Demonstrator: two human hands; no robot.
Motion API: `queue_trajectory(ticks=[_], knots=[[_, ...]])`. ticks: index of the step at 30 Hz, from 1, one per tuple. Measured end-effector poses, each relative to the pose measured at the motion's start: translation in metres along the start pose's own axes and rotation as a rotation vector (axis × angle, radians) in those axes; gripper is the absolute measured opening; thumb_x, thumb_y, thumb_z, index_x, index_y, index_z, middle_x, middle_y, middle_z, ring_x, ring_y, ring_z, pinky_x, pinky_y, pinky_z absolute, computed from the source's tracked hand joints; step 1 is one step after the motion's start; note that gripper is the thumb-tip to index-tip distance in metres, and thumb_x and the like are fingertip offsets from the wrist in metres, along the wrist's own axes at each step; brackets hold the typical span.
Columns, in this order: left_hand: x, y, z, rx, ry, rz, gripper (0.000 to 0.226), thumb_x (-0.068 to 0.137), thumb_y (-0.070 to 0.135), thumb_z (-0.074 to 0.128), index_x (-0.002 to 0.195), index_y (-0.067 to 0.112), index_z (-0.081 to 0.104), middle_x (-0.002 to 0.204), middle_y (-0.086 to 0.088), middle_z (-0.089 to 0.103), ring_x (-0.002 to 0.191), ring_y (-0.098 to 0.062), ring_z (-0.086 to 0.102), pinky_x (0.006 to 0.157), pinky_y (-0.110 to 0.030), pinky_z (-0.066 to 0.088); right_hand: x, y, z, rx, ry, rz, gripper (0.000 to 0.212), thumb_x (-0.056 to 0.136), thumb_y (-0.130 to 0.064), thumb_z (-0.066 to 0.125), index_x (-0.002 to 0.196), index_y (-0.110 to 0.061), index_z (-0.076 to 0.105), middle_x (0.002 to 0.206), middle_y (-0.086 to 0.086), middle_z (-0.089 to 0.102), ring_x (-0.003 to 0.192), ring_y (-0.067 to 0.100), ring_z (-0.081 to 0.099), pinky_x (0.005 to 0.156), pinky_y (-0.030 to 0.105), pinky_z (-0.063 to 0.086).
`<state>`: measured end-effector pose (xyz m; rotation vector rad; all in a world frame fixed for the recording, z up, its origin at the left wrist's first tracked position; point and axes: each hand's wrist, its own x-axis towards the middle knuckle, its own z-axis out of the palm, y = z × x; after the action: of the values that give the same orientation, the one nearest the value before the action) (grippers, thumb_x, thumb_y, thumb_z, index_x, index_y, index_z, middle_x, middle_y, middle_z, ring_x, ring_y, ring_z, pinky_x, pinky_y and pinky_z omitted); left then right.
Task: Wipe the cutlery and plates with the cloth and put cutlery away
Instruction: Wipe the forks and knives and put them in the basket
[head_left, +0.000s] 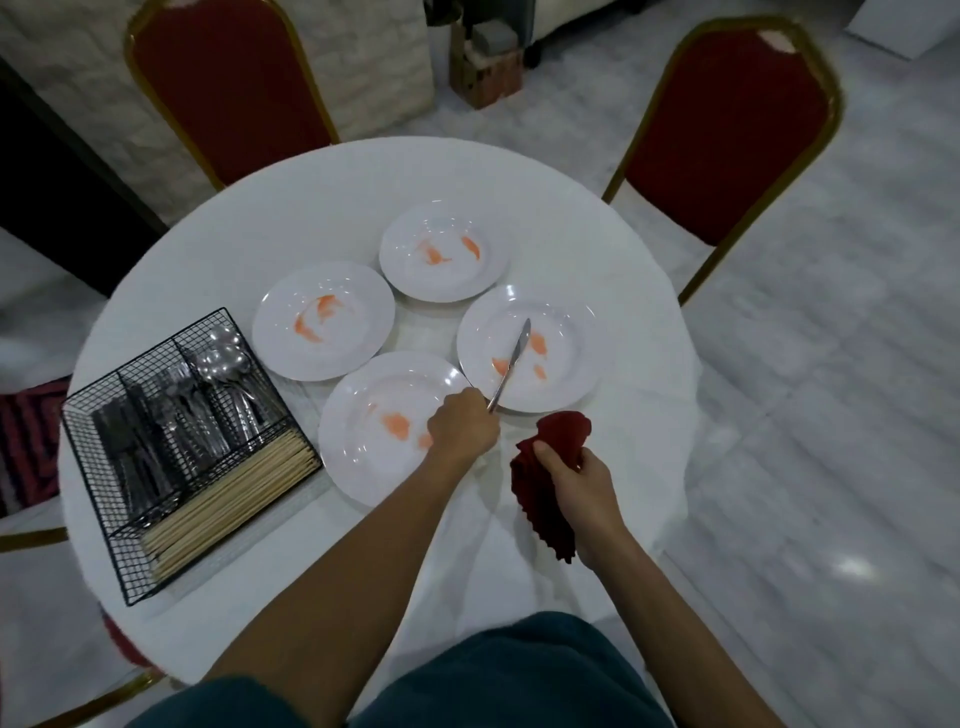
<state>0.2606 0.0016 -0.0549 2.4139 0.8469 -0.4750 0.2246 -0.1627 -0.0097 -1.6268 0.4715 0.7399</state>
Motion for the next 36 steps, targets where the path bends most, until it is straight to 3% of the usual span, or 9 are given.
queue_trajectory(ticks=[4,8,11,15,17,20,26,30,36], knots=[[-0.014,-0.004,-0.006,-0.339,-0.107,-0.033,0.016,0.089,0.026,0.061,0.085,0.013,0.070,0.082,-0.003,0.067,0.078,-0.022,0.062,0.066,-0.029,0.045,0.000,-0.004,-0.006,0.014,0.058,-0.005,0.035,0.106,-0.044,0.047,0.097,-0.017,0.066,0.092,0.016,0.075,0.081,0.036,0.075,0.071,0.047,0.064],[-0.053,-0.002,-0.020,-0.612,-0.147,-0.037,0.018,0.094,0.028,0.060,0.084,0.016,0.070,0.081,0.001,0.073,0.067,-0.013,0.061,0.055,-0.022,0.041,0.010,-0.007,-0.003,0.054,0.100,0.034,0.053,0.106,-0.055,0.038,0.097,-0.015,0.071,0.094,0.014,0.077,0.089,0.032,0.075,0.085,0.045,0.061],[-0.086,0.006,-0.016,-0.585,-0.169,0.026,0.022,0.095,0.028,0.057,0.083,0.015,0.069,0.078,0.000,0.072,0.068,-0.014,0.065,0.054,-0.021,0.042,0.012,-0.009,0.009,0.040,0.002,0.034,0.051,0.107,-0.051,0.038,0.098,-0.014,0.072,0.094,0.015,0.078,0.089,0.030,0.076,0.086,0.044,0.062],[-0.117,0.007,-0.008,-0.523,-0.154,0.083,0.021,0.100,0.025,0.049,0.097,0.015,0.067,0.089,-0.002,0.072,0.079,-0.013,0.068,0.066,-0.019,0.050,0.011,-0.013,0.023,0.032,-0.115,-0.006,0.030,0.105,-0.031,0.053,0.105,-0.008,0.073,0.096,0.014,0.078,0.090,0.027,0.076,0.075,0.038,0.063],[-0.129,-0.001,-0.014,-0.536,-0.168,0.110,0.023,0.102,0.031,0.050,0.094,0.016,0.066,0.085,0.001,0.071,0.075,-0.011,0.066,0.064,-0.020,0.046,0.019,-0.023,0.024,0.160,-0.090,0.042,0.027,0.105,-0.025,0.055,0.104,-0.003,0.070,0.092,0.015,0.078,0.082,0.030,0.075,0.076,0.044,0.062],[-0.143,-0.016,-0.024,-0.618,-0.228,0.099,0.021,0.101,0.032,0.053,0.090,0.020,0.067,0.076,0.006,0.068,0.068,-0.009,0.059,0.067,-0.025,0.044,0.029,-0.047,0.024,0.357,-0.052,0.082,0.026,0.106,-0.017,0.052,0.116,0.004,0.064,0.092,0.019,0.073,0.073,0.031,0.073,0.070,0.041,0.060],[-0.138,-0.019,-0.044,-0.712,-0.194,0.079,0.026,0.101,0.029,0.050,0.082,0.015,0.061,0.066,0.002,0.060,0.061,-0.013,0.053,0.061,-0.029,0.042,0.013,-0.054,0.040,0.359,-0.116,-0.026,0.028,0.107,-0.021,0.051,0.116,0.002,0.064,0.092,0.019,0.073,0.077,0.032,0.073,0.077,0.043,0.061],[-0.139,-0.020,-0.048,-0.703,-0.124,0.125,0.038,0.104,0.041,0.043,0.080,0.015,0.056,0.065,0.002,0.057,0.059,-0.013,0.052,0.060,-0.030,0.043,-0.006,-0.044,0.055,0.209,-0.200,-0.064,0.027,0.108,-0.023,0.050,0.105,-0.002,0.068,0.097,0.018,0.077,0.080,0.030,0.077,0.069,0.037,0.062],[-0.152,-0.032,-0.057,-0.619,-0.146,0.223,0.036,0.105,0.040,0.044,0.079,0.017,0.052,0.066,0.003,0.056,0.060,-0.012,0.049,0.062,-0.030,0.043,0.011,-0.074,0.035,0.282,-0.121,-0.088,0.027,0.106,-0.018,0.052,0.104,0.005,0.068,0.090,0.019,0.076,0.075,0.032,0.074,0.065,0.039,0.061]])
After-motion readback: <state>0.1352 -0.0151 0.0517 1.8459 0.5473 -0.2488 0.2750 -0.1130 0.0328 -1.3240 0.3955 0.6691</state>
